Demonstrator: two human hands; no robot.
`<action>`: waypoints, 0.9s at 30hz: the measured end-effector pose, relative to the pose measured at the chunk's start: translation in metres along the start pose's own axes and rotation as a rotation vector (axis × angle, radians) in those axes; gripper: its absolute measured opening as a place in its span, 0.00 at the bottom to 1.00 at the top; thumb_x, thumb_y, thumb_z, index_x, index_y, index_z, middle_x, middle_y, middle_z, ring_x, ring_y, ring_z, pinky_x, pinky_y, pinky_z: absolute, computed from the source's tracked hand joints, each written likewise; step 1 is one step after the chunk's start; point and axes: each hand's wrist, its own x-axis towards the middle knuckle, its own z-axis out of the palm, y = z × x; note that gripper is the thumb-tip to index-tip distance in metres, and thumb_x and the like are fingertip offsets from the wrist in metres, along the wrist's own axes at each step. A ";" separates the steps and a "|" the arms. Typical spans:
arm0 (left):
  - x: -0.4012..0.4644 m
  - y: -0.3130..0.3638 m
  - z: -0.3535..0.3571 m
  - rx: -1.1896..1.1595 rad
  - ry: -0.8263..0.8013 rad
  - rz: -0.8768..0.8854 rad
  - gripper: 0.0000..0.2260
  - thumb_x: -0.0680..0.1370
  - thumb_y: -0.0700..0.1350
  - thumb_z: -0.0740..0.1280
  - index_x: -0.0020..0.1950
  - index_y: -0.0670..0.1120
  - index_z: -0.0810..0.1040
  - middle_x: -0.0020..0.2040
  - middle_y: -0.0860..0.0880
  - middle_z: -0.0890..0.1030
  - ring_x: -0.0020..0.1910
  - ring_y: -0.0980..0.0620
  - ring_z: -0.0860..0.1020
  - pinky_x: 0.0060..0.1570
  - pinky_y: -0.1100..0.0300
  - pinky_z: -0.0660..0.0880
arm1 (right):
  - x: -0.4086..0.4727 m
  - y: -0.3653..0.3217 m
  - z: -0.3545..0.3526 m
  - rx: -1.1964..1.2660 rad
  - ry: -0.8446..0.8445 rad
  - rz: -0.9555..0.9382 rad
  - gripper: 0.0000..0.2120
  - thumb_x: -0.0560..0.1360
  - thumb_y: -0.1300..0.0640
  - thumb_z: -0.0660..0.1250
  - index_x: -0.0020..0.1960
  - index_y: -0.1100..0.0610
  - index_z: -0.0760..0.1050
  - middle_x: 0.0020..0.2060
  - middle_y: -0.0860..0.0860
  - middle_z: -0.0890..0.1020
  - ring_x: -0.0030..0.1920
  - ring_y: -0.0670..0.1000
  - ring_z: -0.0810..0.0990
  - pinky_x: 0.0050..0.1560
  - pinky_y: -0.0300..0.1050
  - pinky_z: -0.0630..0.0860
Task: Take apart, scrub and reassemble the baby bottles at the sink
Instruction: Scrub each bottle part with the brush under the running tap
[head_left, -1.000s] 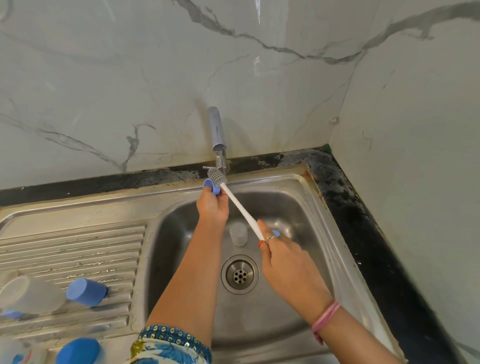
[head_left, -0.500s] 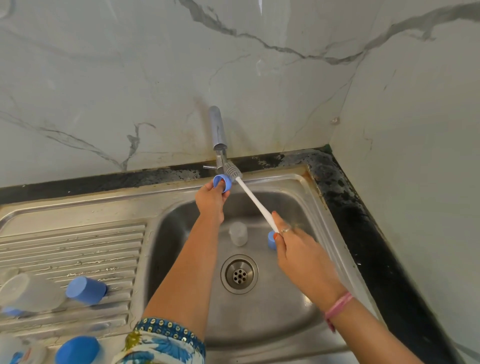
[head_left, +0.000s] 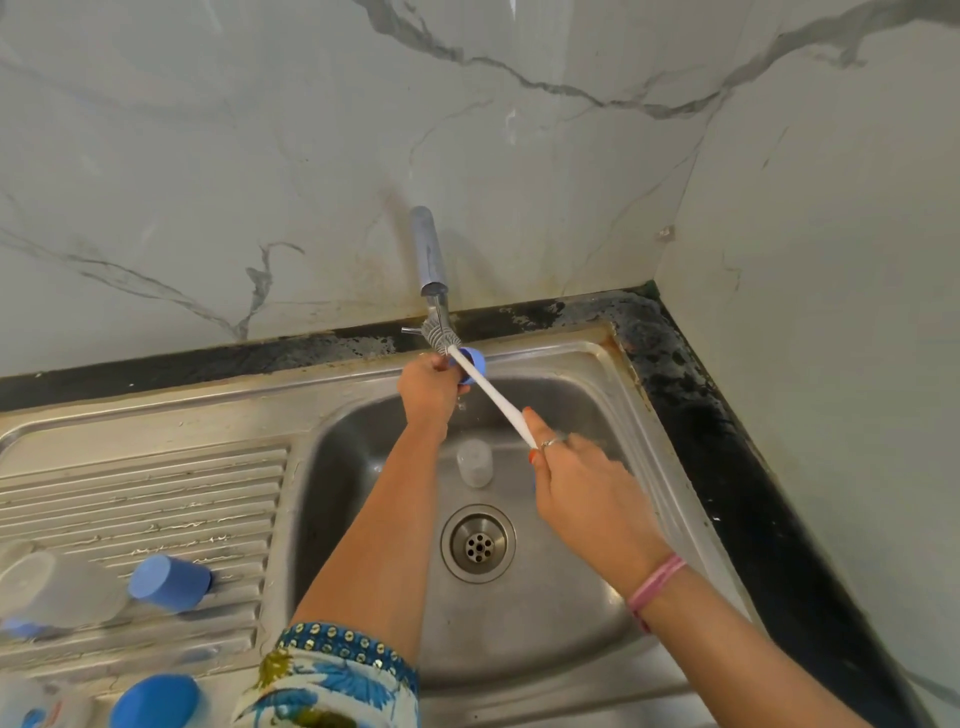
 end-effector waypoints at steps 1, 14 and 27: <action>0.001 -0.001 -0.001 -0.028 0.018 -0.007 0.06 0.77 0.37 0.69 0.41 0.46 0.80 0.33 0.52 0.80 0.28 0.58 0.77 0.30 0.67 0.75 | -0.005 -0.001 0.001 0.028 0.004 0.003 0.23 0.83 0.48 0.51 0.77 0.43 0.54 0.41 0.47 0.68 0.38 0.50 0.77 0.36 0.44 0.73; -0.006 0.001 -0.017 -0.604 -0.206 -0.218 0.13 0.81 0.32 0.60 0.61 0.44 0.75 0.52 0.43 0.81 0.43 0.50 0.83 0.36 0.61 0.80 | -0.027 0.007 -0.006 0.261 -0.002 0.027 0.24 0.82 0.50 0.57 0.76 0.41 0.58 0.43 0.46 0.74 0.42 0.49 0.78 0.44 0.50 0.79; -0.007 -0.001 -0.018 -0.687 -0.183 -0.177 0.12 0.77 0.44 0.69 0.60 0.43 0.79 0.48 0.49 0.83 0.48 0.54 0.81 0.50 0.60 0.80 | -0.005 0.016 -0.011 0.192 -0.030 0.029 0.21 0.81 0.50 0.57 0.74 0.44 0.64 0.34 0.45 0.72 0.34 0.45 0.75 0.36 0.43 0.75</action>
